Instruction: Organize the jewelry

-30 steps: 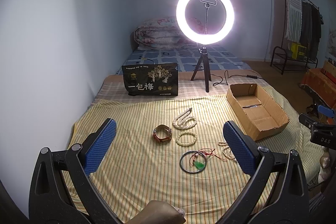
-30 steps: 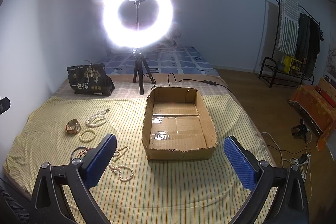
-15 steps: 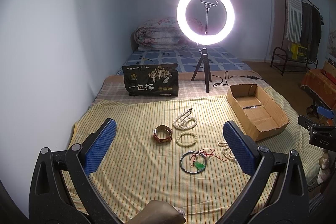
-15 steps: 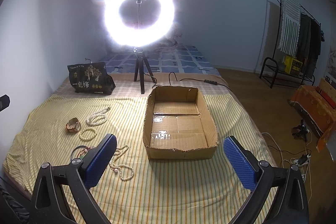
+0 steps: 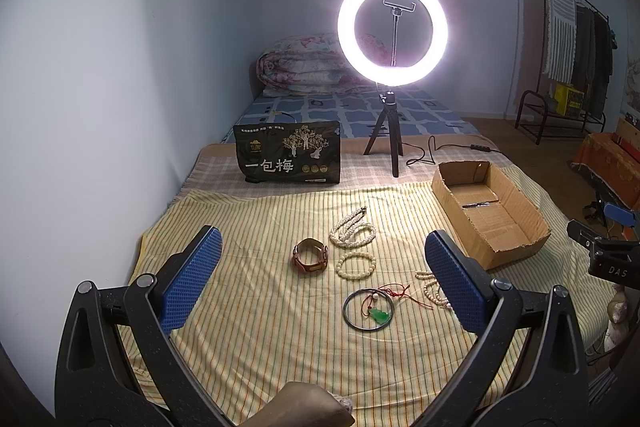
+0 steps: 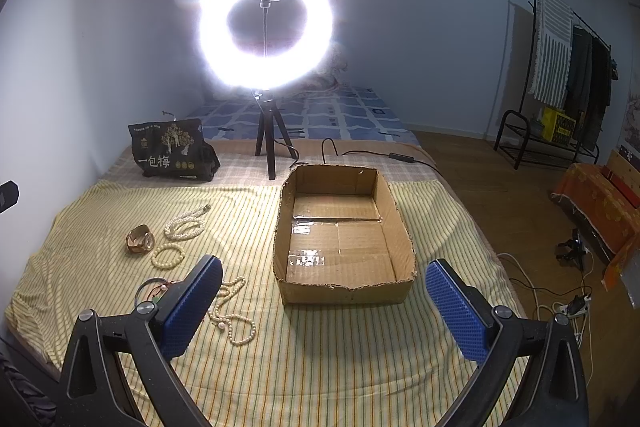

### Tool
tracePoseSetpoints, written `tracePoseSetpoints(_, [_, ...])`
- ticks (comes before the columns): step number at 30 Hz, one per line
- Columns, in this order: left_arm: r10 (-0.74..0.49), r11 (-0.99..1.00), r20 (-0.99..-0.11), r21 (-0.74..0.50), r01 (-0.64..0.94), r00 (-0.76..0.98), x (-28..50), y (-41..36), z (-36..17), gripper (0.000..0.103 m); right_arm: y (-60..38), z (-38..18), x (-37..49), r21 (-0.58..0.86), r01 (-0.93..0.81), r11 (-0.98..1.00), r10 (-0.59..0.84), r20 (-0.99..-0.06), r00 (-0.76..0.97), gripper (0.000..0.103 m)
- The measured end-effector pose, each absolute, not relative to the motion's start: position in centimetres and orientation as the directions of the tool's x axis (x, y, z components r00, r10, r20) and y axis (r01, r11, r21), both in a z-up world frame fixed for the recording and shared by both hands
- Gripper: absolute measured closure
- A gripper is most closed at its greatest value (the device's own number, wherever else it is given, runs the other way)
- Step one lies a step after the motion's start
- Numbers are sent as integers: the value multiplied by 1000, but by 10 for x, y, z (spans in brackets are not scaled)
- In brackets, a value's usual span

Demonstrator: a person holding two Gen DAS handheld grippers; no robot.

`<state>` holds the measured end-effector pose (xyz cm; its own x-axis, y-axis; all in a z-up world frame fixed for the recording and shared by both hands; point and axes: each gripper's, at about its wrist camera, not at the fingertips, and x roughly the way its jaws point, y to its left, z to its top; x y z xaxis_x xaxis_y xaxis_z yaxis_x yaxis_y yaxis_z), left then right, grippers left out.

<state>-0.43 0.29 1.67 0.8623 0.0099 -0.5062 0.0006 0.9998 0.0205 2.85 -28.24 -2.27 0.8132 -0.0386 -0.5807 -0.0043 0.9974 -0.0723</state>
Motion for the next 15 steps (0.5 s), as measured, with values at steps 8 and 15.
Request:
tracePoseSetpoints(8, [12, 1000, -508, 22, -1, 861, -3, 3, 16, 0, -282, -23, 28, -75, -4, 997, -40, -580, 814, 0])
tracePoseSetpoints(15, [11, 1000, -507, 22, 0, 862, -4, 3, 16, 0, -282, -22, 29, -76, -6, 997, -39, -580, 814, 0])
